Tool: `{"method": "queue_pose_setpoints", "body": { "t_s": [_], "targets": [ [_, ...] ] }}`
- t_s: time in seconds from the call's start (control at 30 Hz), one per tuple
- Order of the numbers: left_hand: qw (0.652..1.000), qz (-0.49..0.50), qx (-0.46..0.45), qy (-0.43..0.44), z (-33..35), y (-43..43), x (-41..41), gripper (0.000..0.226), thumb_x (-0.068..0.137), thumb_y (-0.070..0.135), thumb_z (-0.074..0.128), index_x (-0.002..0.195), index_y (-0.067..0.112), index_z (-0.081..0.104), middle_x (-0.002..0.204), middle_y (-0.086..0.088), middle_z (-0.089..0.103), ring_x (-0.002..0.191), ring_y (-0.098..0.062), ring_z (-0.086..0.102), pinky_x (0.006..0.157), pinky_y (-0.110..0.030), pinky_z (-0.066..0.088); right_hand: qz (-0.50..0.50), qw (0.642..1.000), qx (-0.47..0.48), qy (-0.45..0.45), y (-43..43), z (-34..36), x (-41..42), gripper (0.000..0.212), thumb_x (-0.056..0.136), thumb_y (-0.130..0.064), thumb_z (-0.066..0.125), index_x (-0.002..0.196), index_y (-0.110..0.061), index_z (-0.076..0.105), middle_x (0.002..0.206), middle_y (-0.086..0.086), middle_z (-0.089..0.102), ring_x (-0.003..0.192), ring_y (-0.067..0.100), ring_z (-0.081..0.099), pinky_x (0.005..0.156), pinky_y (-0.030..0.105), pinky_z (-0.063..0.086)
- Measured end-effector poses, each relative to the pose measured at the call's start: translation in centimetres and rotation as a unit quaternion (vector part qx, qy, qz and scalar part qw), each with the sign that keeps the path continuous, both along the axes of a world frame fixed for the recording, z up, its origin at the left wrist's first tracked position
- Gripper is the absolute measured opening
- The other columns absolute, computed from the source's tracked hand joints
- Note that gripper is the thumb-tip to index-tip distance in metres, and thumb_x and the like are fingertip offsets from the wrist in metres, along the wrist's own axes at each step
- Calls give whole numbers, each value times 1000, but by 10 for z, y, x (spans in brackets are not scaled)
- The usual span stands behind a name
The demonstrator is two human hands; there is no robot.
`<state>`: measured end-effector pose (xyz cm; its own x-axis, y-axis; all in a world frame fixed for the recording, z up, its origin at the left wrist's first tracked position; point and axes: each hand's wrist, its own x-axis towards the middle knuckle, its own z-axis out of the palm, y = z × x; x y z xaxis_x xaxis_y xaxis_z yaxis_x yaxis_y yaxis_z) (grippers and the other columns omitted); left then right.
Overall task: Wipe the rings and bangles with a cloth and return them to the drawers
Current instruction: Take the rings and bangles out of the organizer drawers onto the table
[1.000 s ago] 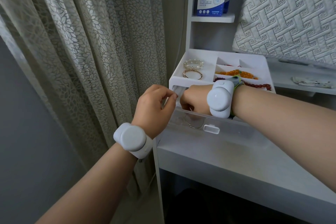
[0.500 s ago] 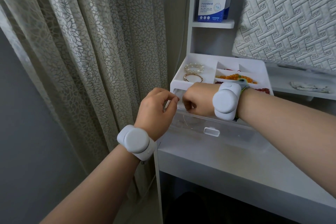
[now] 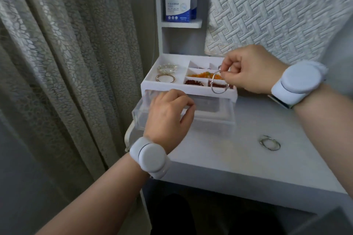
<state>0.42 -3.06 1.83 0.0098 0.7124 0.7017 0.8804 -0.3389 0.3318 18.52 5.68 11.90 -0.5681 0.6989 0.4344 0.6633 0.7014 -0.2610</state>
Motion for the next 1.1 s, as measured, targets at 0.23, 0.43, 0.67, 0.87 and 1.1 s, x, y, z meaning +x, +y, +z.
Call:
{"method": "queue_pose_setpoints", "body": {
  "t_s": [0.23,0.43,0.67,0.87,1.1],
  "targets": [
    [999,10,3,49,-4,2,42,14,85,26,56,82,19,68,89,3,65,89,-21,60,98,-43,33,-126,987,-96,-27,-7,-39,79,11,80,-8,64,71,-14,63,50,-6,54,55,15,59,61,23,46],
    [998,26,-3,63,-5,0,47,28,88,34,45,80,19,67,88,5,66,92,-20,60,105,-44,25,-172,961,-126,-175,-1,-109,85,16,82,-15,58,91,-14,71,96,3,70,93,25,63,68,22,40],
    [997,25,-5,79,-8,0,44,28,89,37,47,78,20,67,85,5,66,90,-20,59,104,-42,25,-210,939,-186,-202,16,-142,80,16,83,-19,56,91,-18,69,103,3,68,94,25,63,78,28,50],
    [997,26,-1,73,-11,1,41,30,90,41,46,80,22,67,85,7,65,90,-18,58,105,-39,24,-226,931,-197,-207,23,-152,78,6,83,-26,58,84,-23,63,104,2,66,91,25,63,72,27,48],
    [998,28,49,42,-11,-4,24,24,89,38,52,86,21,69,91,6,66,94,-17,57,103,-43,31,-202,944,-177,-193,19,-145,79,18,87,-27,55,98,-19,67,104,3,66,93,25,61,75,28,47]
  ]
}}
